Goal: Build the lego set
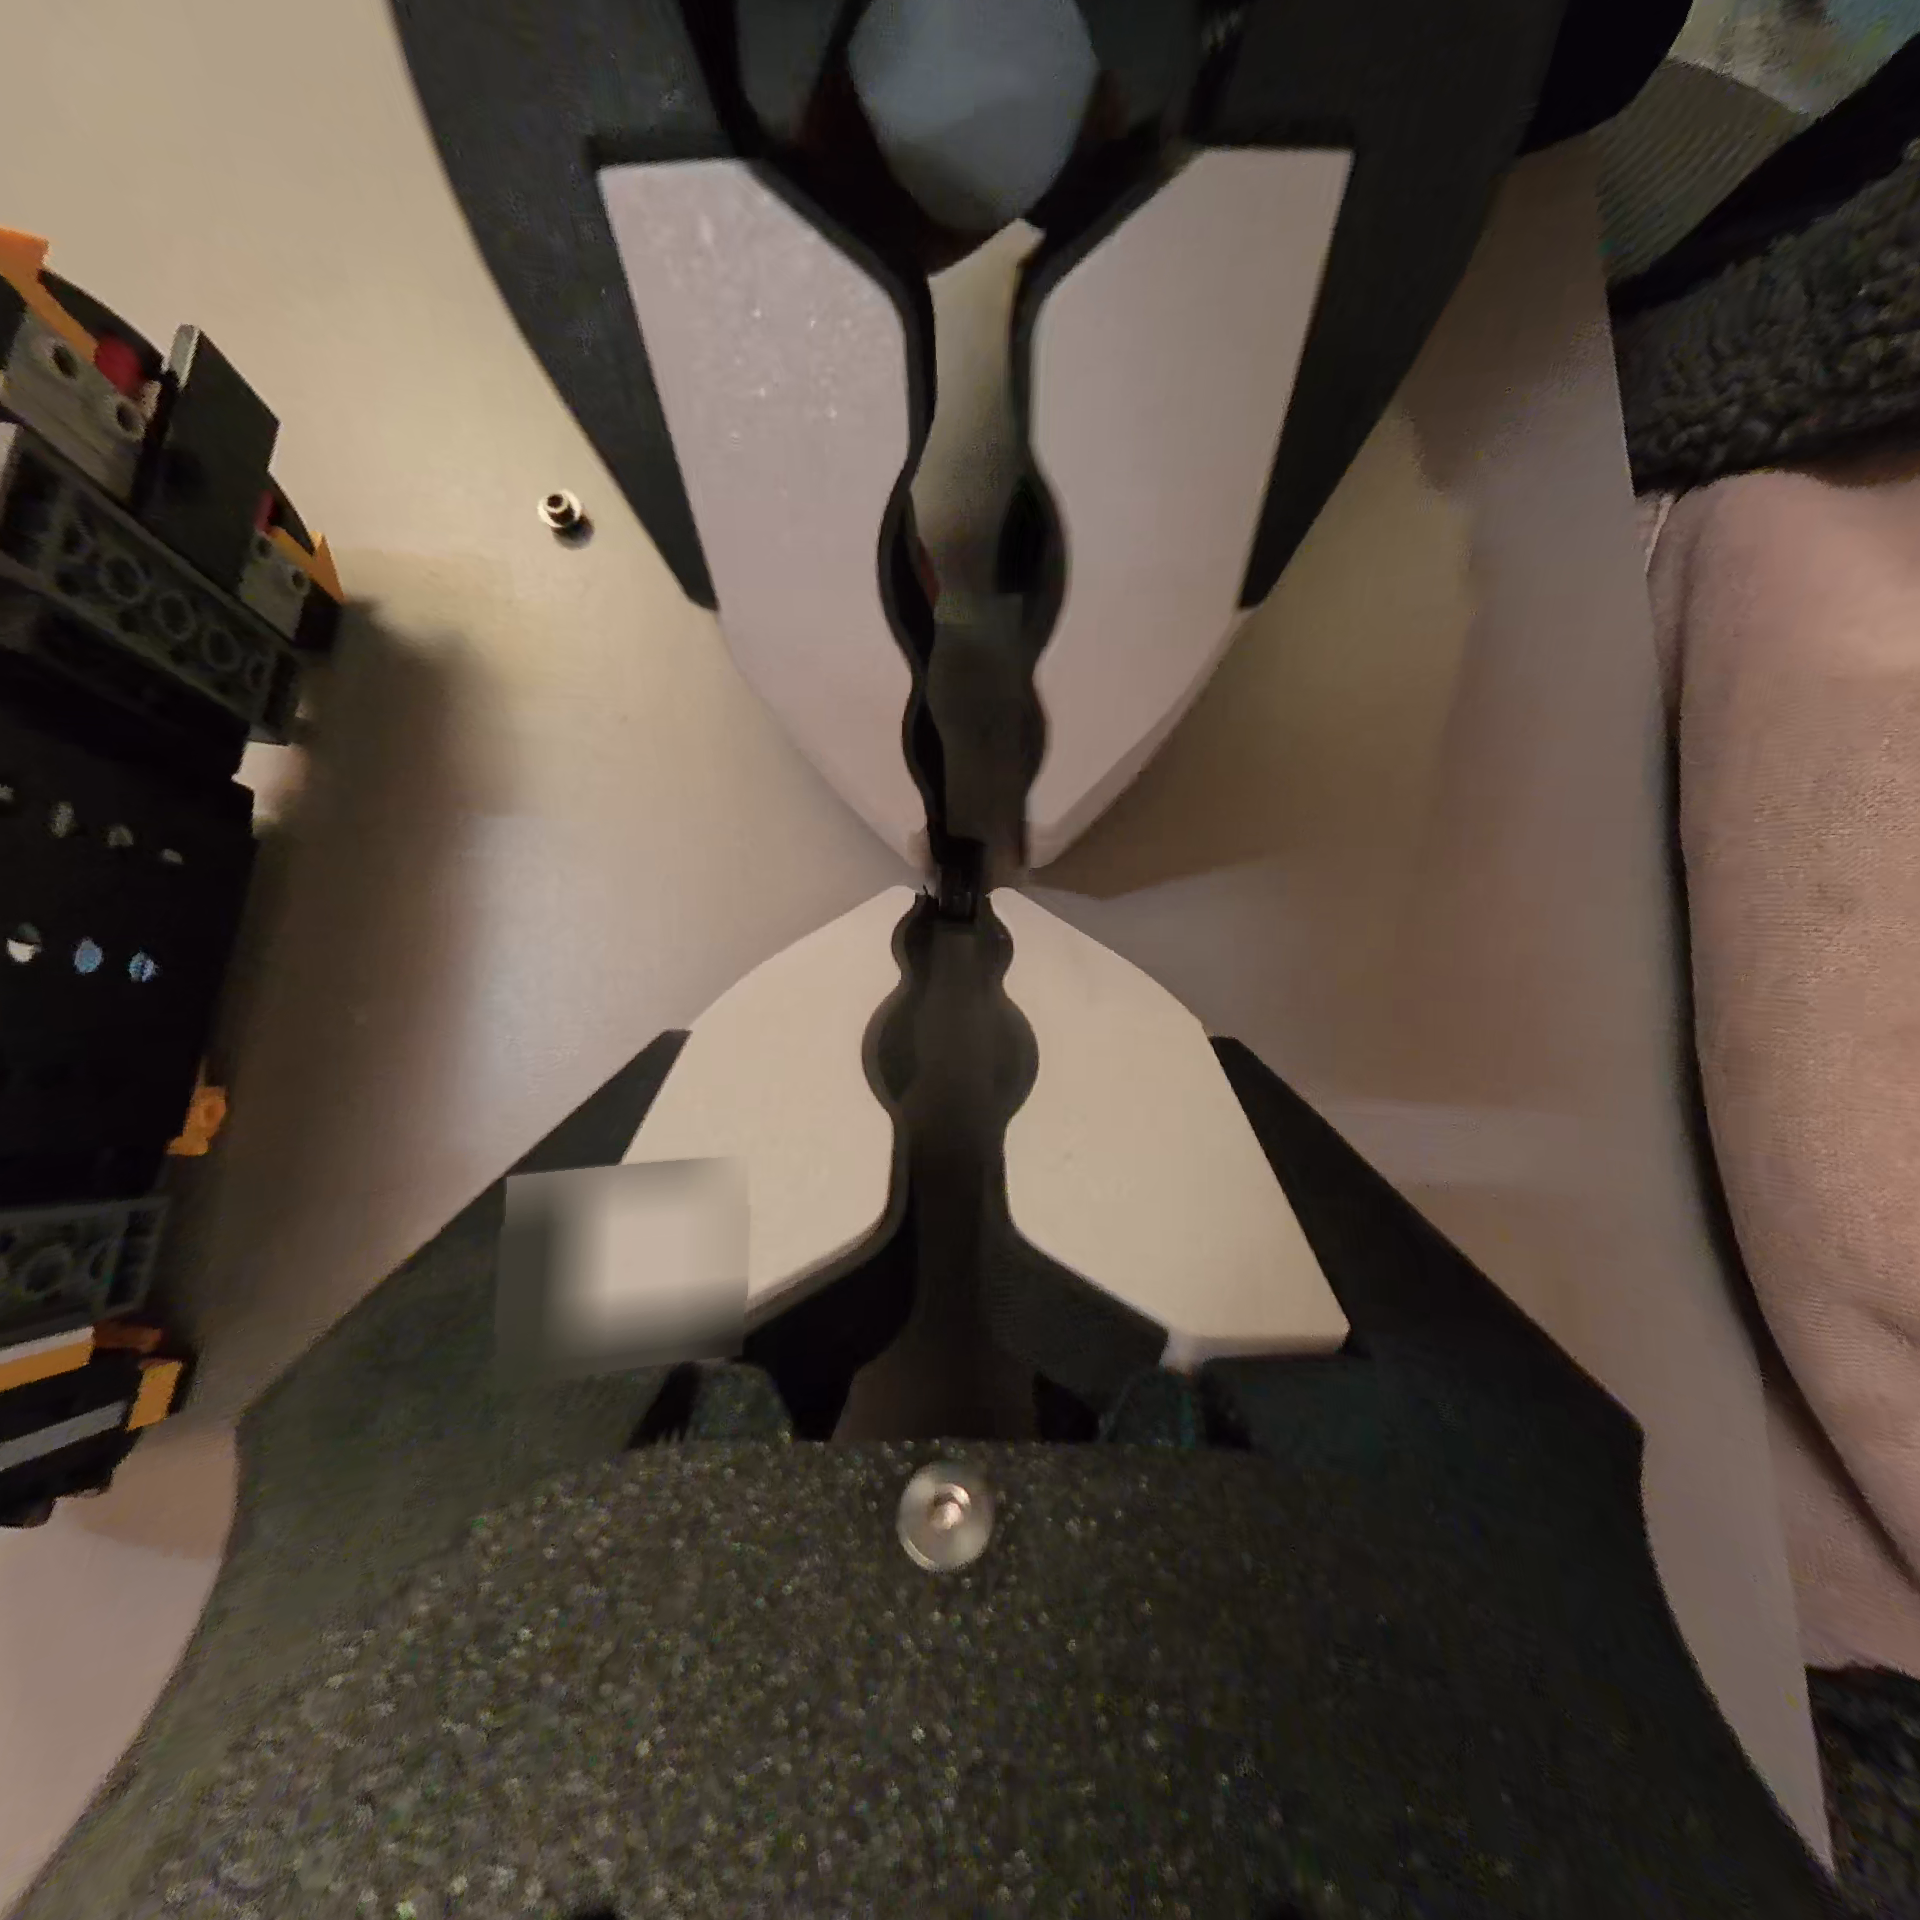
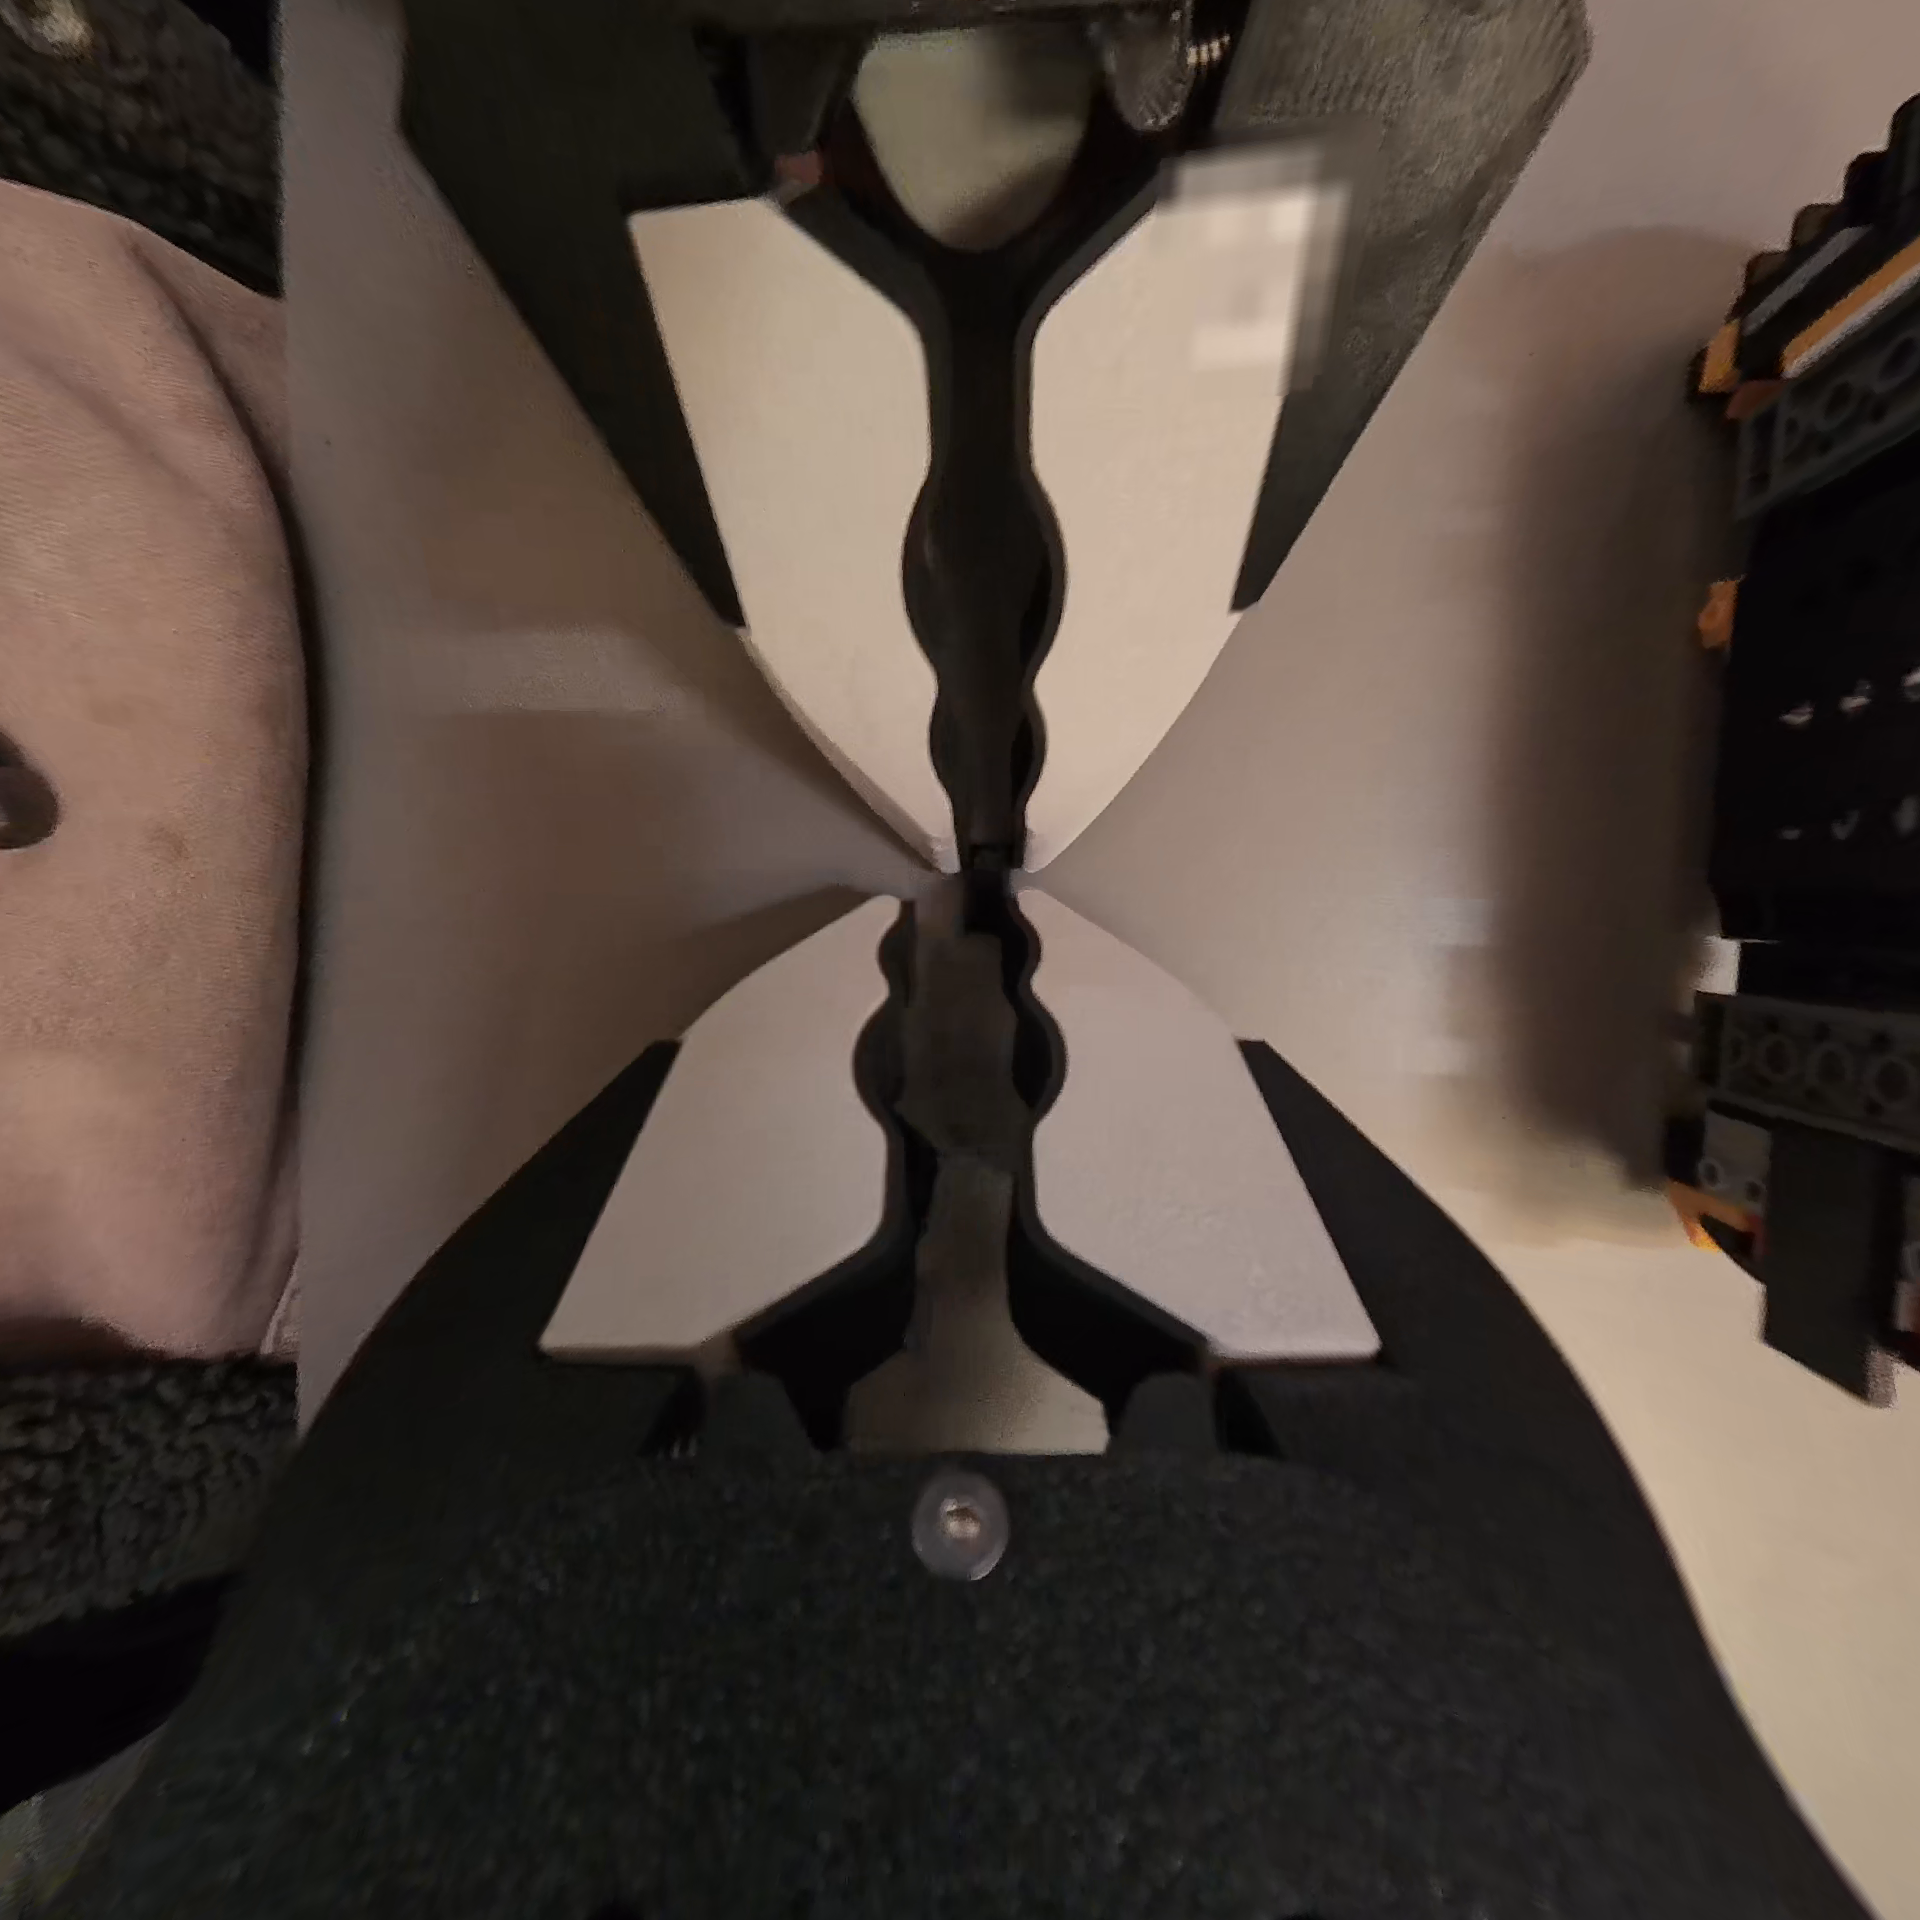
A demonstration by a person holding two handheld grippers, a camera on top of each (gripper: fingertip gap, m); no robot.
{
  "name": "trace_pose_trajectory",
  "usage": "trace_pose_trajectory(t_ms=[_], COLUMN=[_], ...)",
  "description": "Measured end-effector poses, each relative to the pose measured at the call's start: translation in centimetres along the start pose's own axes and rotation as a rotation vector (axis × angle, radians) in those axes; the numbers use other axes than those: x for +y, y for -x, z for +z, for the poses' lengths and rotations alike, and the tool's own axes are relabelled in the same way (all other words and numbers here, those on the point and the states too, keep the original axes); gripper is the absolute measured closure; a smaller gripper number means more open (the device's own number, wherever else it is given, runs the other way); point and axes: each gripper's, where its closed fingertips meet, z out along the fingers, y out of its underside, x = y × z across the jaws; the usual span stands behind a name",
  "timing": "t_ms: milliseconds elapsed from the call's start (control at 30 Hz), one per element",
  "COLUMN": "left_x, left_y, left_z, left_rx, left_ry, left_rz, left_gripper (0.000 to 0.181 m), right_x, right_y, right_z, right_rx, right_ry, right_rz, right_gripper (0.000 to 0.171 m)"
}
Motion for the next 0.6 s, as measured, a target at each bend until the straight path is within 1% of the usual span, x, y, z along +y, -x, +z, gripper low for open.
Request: trace_pose_trajectory(t_ms=[100, 233, 367, 467, 600], left_x=[-0.2, -1.1, -2.5, -3.6, -4.3], left_y=[-0.2, -0.9, -1.3, -1.7, -2.2], left_z=[-0.3, -1.1, -2.6, -3.6, -4.3], left_rx=[0.056, 0.209, 0.381, 0.519, 0.635], left_ry=[-0.029, -0.099, -0.209, -0.281, -0.321], left_rz=[-0.074, -0.244, -0.441, -0.552, -0.641], left_gripper=[0.174, 0.174, 0.174, 0.174, 0.174], right_x=[-0.3, -0.6, -1.7, -2.2, -2.9], right_y=[0.4, 0.0, 0.5, 0.5, 0.6], right_z=[-0.4, -1.2, -2.9, -3.7, -4.2], right_rx=[0.007, 0.135, 0.266, 0.351, 0.383], right_ry=[-0.099, -0.219, -0.332, -0.354, -0.399], right_rz=[-0.017, -0.13, -0.276, -0.343, -0.375], right_gripper=[0.147, 0.145, 0.15, 0.152, 0.157])
